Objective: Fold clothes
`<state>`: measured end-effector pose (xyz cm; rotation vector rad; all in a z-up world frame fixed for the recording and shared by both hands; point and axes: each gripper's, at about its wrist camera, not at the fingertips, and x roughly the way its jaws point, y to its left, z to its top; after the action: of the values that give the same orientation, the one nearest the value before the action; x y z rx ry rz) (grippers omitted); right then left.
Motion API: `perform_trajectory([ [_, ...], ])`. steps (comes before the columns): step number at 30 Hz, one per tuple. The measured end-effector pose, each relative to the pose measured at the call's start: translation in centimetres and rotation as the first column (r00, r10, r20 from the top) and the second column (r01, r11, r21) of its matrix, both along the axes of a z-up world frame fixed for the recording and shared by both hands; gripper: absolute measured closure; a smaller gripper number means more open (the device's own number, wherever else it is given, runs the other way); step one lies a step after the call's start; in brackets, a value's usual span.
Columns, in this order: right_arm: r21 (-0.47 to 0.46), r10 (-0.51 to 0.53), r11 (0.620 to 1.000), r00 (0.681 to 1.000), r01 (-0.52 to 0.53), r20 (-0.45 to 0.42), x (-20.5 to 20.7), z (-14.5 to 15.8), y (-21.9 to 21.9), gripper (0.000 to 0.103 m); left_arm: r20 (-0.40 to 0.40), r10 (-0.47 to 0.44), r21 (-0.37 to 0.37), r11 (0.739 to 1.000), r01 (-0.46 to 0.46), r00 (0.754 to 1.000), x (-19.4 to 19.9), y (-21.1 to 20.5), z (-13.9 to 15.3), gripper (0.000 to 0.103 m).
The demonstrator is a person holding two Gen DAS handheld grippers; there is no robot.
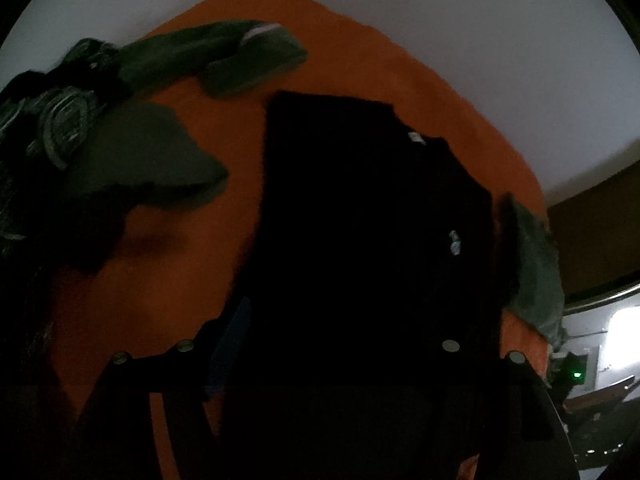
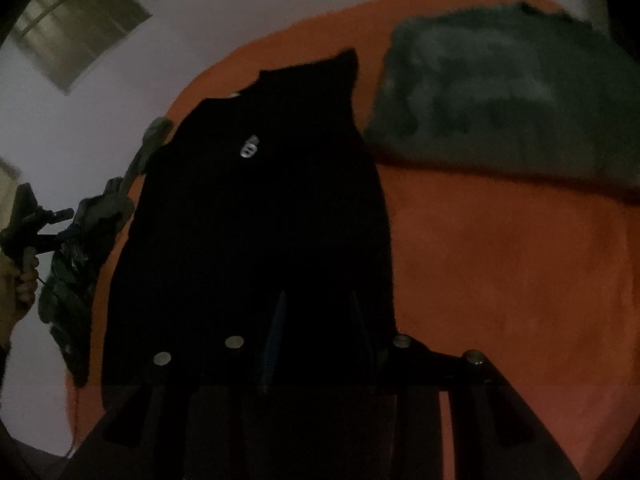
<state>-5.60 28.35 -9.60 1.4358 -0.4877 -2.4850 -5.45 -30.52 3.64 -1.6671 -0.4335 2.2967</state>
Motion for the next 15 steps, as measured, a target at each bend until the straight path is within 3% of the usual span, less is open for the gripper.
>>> perform_trajectory([
  [1, 0.002, 0.002, 1.000, 1.000, -0.002, -0.009, 0.2, 0.3, -0.3, 0.052, 0.004, 0.008, 0.001, 1.000, -0.008, 1.000, 0.4, -0.3, -0.3, 0.032],
  [4, -0.006, 0.009, 1.000, 1.000, -0.009, -0.015, 0.6, 0.8, -1.0, 0.052, 0.014, 0.031, -0.004, 1.000, -0.031, 0.999, 1.8, -1.1, -1.1, 0.032],
  [9, 0.006, -0.018, 1.000, 1.000, 0.018, 0.009, 1.2, 0.7, -1.2, 0.051, -0.007, -0.010, -0.037, 0.999, 0.009, 1.000, 4.2, 0.2, -1.4, 0.032],
  [15, 0.021, -0.044, 0.999, 0.998, 0.043, 0.036, 2.2, 0.1, -0.7, 0.051, 0.022, -0.045, -0.011, 0.999, 0.046, 0.999, 7.3, 1.6, -2.3, 0.032],
])
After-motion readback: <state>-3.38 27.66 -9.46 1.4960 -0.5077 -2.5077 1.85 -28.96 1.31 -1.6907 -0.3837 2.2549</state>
